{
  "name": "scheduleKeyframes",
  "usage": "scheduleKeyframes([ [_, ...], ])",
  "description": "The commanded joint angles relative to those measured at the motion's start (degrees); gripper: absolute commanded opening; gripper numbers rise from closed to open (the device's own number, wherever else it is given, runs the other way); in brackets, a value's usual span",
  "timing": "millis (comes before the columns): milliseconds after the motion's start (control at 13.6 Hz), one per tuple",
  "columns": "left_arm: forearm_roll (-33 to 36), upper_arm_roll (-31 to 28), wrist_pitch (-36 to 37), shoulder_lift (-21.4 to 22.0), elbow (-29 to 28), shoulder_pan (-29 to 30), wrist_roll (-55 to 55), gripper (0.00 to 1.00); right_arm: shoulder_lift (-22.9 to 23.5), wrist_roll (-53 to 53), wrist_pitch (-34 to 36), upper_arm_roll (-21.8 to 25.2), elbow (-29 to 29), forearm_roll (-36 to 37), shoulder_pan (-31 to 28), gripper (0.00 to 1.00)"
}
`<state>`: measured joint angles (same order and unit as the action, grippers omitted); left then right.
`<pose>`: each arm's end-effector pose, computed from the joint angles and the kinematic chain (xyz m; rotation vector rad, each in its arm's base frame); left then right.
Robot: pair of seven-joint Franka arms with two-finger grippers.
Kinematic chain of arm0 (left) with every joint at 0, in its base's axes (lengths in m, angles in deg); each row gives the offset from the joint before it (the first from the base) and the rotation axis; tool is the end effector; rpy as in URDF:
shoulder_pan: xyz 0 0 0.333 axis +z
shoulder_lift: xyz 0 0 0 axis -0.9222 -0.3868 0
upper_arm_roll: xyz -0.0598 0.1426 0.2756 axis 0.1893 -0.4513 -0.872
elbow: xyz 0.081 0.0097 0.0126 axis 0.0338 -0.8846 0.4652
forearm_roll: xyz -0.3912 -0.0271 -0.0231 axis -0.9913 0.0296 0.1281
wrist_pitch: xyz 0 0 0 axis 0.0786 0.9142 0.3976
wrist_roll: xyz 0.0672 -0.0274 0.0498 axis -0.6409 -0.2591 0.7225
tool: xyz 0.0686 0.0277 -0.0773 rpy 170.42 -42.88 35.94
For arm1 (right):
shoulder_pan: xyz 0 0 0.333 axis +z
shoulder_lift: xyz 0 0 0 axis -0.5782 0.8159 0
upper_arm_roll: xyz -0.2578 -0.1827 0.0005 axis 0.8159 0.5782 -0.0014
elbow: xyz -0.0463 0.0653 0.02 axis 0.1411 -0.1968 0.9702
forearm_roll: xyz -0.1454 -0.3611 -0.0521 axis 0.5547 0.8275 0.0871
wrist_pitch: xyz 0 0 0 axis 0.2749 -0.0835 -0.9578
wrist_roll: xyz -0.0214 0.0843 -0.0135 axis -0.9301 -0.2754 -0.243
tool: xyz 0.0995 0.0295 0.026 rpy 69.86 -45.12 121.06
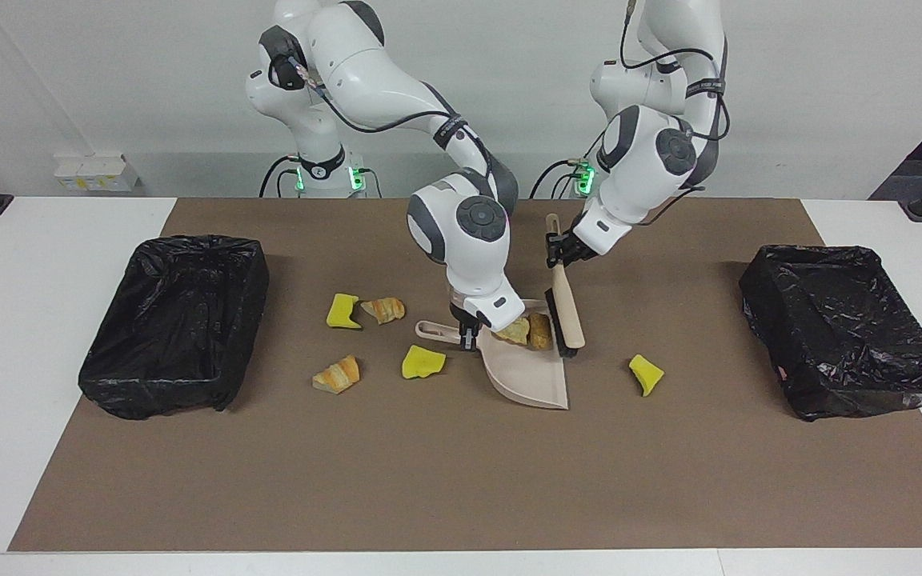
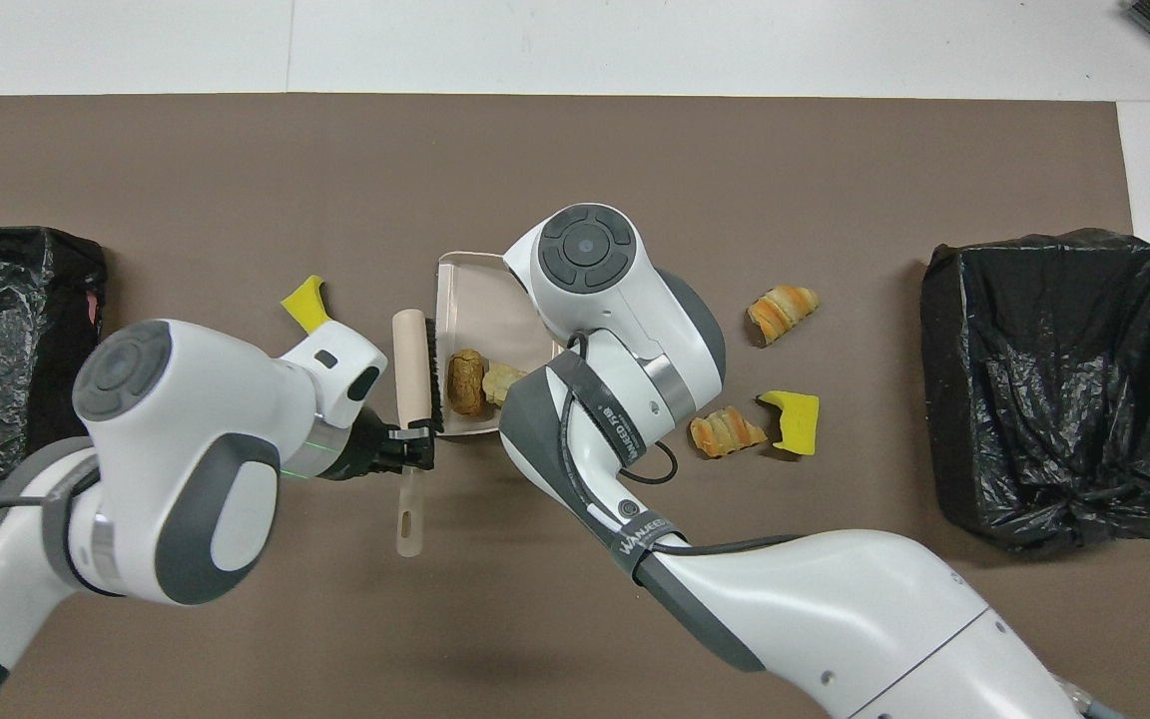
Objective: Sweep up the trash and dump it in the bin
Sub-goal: 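Sweep bread and sponge into the dustpan with the brush in the left gripper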
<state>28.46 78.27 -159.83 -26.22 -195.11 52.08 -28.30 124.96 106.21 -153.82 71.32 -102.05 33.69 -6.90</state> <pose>0.4759 -0.2129 0.4212 2.8192 0.1589 -0.2650 0.6079 0.3770 0.3434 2.3109 2.0955 -0.0551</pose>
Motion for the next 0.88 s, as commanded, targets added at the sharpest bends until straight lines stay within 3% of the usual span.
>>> scheduleKeyframes([
  [0, 9.19, 0.03, 6.65, 0.26, 5.54, 5.65, -0.36, 0.00, 1.69, -3.25, -2.29, -0.26, 0.12, 0.30, -0.21, 0.00],
  [220, 18.64, -0.06, 5.08, -0.45, 5.91, 13.73, -4.98, 0.00, 1.69, -4.39, -2.29, -0.26, 0.12, 0.30, -0.21, 0.00],
  [441, 20.24, -0.06, 1.13, -5.09, 4.95, 17.70, -10.73, 0.00, 1.69, -4.83, -2.29, -0.26, 0.12, 0.30, -0.12, 0.00],
  [808, 18.67, 0.38, -5.80, -6.69, -1.11, 12.81, -10.03, 0.00, 1.69, -4.83, -3.08, -0.26, 0.03, 0.12, -0.12, 0.00],
])
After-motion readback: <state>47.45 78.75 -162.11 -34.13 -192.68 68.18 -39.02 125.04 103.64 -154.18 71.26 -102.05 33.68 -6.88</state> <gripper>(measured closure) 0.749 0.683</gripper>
